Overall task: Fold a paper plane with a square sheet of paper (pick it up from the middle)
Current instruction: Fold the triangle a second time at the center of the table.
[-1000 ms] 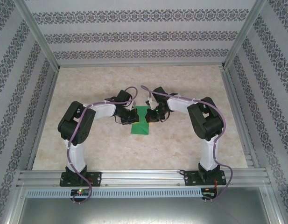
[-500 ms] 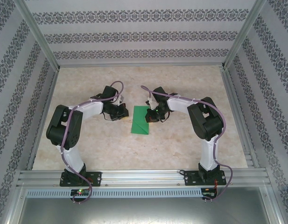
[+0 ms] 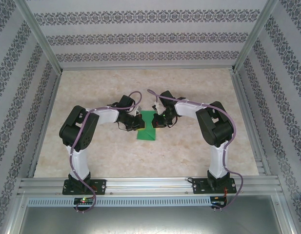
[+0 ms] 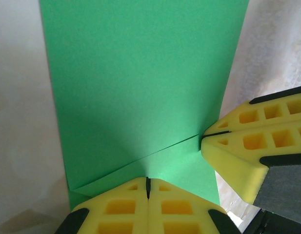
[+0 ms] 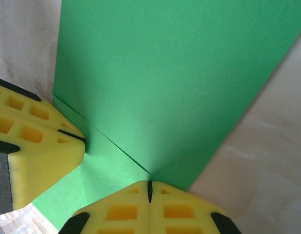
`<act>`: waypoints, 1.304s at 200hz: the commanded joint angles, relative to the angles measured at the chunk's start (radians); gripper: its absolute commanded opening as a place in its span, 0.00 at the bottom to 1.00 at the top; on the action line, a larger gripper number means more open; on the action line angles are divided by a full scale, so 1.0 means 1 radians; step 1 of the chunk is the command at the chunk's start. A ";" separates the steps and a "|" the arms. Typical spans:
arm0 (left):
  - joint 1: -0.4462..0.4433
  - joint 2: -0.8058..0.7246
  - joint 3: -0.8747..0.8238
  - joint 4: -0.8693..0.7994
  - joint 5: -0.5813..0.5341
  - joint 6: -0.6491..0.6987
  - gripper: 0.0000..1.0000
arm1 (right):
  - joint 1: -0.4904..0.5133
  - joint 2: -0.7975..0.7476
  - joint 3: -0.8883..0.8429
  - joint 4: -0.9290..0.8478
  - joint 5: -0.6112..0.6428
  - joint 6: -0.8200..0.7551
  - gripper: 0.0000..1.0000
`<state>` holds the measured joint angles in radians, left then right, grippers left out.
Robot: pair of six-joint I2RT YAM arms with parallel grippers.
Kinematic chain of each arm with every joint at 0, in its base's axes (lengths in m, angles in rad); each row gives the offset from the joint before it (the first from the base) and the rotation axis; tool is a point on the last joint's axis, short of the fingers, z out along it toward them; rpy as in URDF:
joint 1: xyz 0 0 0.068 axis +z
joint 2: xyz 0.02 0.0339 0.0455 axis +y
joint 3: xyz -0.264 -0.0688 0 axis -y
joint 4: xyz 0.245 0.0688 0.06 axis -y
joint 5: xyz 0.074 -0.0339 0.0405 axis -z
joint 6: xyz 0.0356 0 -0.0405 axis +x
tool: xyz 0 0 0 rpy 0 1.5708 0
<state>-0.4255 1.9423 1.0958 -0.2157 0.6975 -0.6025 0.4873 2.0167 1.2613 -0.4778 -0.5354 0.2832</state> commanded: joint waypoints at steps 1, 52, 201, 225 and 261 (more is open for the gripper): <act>-0.006 0.019 0.017 -0.010 -0.034 0.001 0.00 | 0.001 0.061 -0.050 -0.099 0.150 -0.024 0.05; -0.008 0.018 -0.032 -0.063 -0.073 0.006 0.00 | 0.002 -0.055 -0.017 -0.072 0.042 -0.002 0.07; -0.011 0.026 -0.076 -0.083 -0.124 0.000 0.00 | 0.189 -0.194 -0.174 0.132 0.115 0.239 0.04; -0.011 0.027 -0.074 -0.085 -0.124 -0.002 0.00 | 0.190 -0.169 -0.143 0.113 0.124 0.224 0.04; -0.012 0.027 -0.071 -0.089 -0.127 -0.005 0.00 | 0.188 -0.142 -0.119 0.086 0.144 0.204 0.04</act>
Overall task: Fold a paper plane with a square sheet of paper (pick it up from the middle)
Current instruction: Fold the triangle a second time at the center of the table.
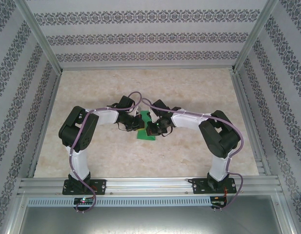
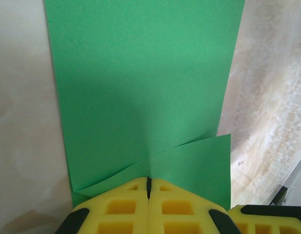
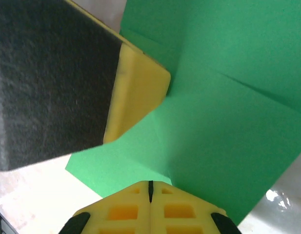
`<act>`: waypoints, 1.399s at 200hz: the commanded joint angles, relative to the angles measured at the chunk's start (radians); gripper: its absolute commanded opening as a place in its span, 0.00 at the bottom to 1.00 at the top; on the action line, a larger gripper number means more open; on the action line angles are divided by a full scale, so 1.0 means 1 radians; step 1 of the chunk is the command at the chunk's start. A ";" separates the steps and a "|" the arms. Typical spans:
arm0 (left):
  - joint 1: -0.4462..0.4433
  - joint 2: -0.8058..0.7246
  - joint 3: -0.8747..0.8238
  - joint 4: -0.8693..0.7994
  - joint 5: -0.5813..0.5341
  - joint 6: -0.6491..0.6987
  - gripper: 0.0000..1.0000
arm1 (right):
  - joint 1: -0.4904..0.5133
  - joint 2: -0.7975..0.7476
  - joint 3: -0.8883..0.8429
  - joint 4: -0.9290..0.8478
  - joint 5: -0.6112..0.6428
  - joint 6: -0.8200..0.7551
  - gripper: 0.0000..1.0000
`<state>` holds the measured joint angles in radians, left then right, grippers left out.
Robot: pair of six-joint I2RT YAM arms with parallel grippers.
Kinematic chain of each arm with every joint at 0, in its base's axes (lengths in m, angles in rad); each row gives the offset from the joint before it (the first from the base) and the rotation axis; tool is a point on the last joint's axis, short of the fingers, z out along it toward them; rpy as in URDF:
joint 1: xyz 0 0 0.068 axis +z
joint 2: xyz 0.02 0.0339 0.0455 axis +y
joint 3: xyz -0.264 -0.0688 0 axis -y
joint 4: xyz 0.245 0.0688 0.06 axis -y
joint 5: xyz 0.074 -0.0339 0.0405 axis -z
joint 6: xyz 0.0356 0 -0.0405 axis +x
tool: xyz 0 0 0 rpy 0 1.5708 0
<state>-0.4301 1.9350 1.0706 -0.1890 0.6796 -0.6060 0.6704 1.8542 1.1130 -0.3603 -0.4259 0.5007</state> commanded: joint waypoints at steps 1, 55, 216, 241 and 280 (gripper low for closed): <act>-0.008 0.035 -0.047 -0.116 -0.110 -0.002 0.00 | 0.006 0.021 0.030 -0.032 0.035 -0.013 0.04; -0.007 0.042 -0.043 -0.131 -0.130 -0.008 0.00 | 0.004 0.031 0.015 -0.054 0.052 -0.024 0.04; -0.007 0.054 -0.044 -0.168 -0.184 -0.027 0.00 | 0.004 0.007 -0.060 -0.149 0.049 -0.087 0.03; -0.008 0.052 -0.046 -0.165 -0.182 -0.028 0.00 | 0.003 -0.027 -0.103 -0.164 0.049 -0.087 0.03; -0.007 0.047 -0.049 -0.159 -0.171 -0.023 0.00 | 0.003 -0.083 -0.163 -0.177 0.033 -0.084 0.04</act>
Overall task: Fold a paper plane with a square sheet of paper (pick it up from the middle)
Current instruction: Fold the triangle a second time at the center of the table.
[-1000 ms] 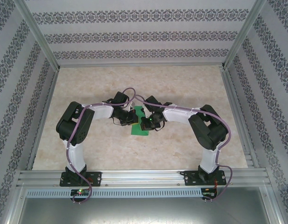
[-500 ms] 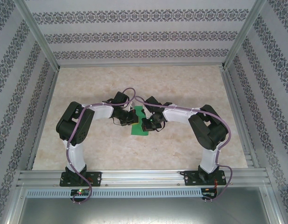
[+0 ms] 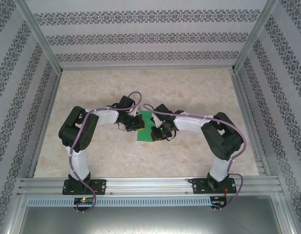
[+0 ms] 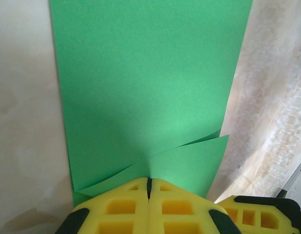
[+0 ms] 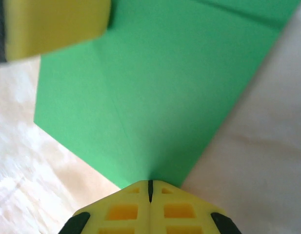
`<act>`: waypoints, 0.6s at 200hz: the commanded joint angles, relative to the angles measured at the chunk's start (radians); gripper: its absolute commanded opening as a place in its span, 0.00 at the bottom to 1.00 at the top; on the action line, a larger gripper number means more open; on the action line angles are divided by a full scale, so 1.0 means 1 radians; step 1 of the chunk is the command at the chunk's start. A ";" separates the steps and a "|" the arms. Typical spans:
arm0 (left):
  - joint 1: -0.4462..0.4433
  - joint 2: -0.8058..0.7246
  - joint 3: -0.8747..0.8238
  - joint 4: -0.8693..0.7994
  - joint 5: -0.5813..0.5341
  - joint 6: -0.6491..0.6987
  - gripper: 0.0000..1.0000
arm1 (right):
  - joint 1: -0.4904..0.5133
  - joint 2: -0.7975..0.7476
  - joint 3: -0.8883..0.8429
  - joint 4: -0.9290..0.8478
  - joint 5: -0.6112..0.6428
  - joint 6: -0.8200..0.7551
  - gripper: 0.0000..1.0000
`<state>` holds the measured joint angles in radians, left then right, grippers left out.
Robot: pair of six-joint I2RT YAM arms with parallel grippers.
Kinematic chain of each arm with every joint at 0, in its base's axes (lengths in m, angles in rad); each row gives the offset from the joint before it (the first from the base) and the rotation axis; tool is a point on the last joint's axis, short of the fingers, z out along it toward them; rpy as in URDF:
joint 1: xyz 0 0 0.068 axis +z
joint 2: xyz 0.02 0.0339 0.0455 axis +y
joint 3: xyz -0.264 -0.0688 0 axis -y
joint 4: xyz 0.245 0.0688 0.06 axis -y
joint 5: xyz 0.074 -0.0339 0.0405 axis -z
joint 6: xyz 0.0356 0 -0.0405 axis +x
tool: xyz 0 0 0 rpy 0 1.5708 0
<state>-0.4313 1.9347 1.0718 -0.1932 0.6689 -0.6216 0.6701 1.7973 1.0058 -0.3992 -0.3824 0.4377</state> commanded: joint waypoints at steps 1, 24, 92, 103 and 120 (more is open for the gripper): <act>-0.006 0.047 -0.050 -0.154 -0.159 -0.007 0.00 | 0.002 -0.028 -0.056 -0.137 -0.010 -0.021 0.04; -0.006 0.044 -0.053 -0.140 -0.144 -0.008 0.00 | 0.001 -0.084 -0.039 -0.102 -0.014 -0.009 0.04; -0.007 0.031 -0.059 -0.127 -0.133 -0.007 0.00 | 0.002 -0.012 0.055 0.091 -0.030 0.053 0.03; -0.006 0.031 -0.059 -0.127 -0.133 -0.007 0.00 | 0.002 0.012 0.070 0.109 -0.032 0.057 0.03; -0.006 0.030 -0.061 -0.126 -0.132 -0.010 0.00 | 0.002 0.042 0.088 0.127 -0.044 0.061 0.03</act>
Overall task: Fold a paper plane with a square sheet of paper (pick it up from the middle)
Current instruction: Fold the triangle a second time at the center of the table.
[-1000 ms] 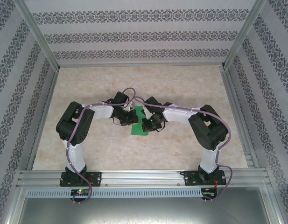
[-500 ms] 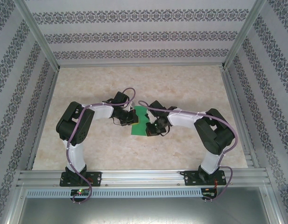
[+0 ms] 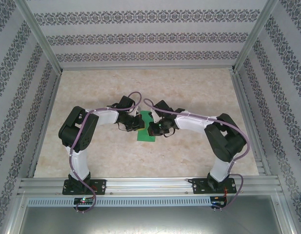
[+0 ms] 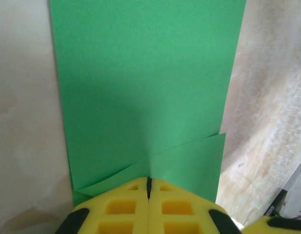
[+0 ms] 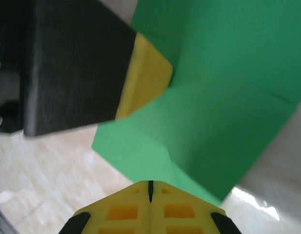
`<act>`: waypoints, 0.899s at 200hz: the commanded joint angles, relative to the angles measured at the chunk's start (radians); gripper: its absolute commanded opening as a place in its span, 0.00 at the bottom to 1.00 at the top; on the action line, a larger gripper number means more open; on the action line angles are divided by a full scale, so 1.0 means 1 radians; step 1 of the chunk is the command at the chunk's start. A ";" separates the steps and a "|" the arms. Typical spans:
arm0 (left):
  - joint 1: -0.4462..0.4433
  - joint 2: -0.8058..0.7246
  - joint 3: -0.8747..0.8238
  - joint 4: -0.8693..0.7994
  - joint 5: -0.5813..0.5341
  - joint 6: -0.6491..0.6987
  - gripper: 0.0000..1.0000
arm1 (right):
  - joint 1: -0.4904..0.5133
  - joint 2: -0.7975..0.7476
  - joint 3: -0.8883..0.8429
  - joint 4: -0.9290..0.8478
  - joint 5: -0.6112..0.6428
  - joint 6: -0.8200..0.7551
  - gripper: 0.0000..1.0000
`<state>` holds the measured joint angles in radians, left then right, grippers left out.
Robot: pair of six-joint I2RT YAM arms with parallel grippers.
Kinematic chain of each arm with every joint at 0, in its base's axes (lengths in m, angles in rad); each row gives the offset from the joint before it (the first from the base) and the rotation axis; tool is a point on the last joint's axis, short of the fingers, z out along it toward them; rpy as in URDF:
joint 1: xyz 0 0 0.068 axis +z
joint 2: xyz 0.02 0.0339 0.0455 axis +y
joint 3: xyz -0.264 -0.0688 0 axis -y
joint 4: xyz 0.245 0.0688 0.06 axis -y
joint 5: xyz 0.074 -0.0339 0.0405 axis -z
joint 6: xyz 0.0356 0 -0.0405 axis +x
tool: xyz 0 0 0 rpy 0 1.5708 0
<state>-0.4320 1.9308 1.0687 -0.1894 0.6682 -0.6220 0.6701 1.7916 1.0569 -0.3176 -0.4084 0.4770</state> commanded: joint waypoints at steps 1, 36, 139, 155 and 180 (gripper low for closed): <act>-0.005 0.033 -0.058 -0.129 -0.131 -0.009 0.00 | 0.002 0.048 0.037 0.045 -0.018 0.022 0.03; -0.006 0.034 -0.058 -0.128 -0.131 -0.012 0.00 | -0.004 0.094 0.045 0.045 -0.012 0.021 0.02; -0.005 0.033 -0.051 -0.126 -0.135 -0.005 0.00 | -0.012 -0.069 -0.222 0.015 -0.012 0.047 0.02; -0.006 0.030 -0.049 -0.119 -0.130 -0.003 0.00 | -0.014 -0.082 -0.226 0.030 -0.013 0.054 0.02; -0.006 0.028 -0.046 -0.111 -0.119 -0.004 0.00 | -0.014 -0.113 -0.193 0.071 -0.026 0.074 0.02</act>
<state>-0.4320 1.9285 1.0641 -0.1841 0.6674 -0.6289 0.6693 1.7138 0.8577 -0.2287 -0.4194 0.5224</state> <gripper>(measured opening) 0.066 0.052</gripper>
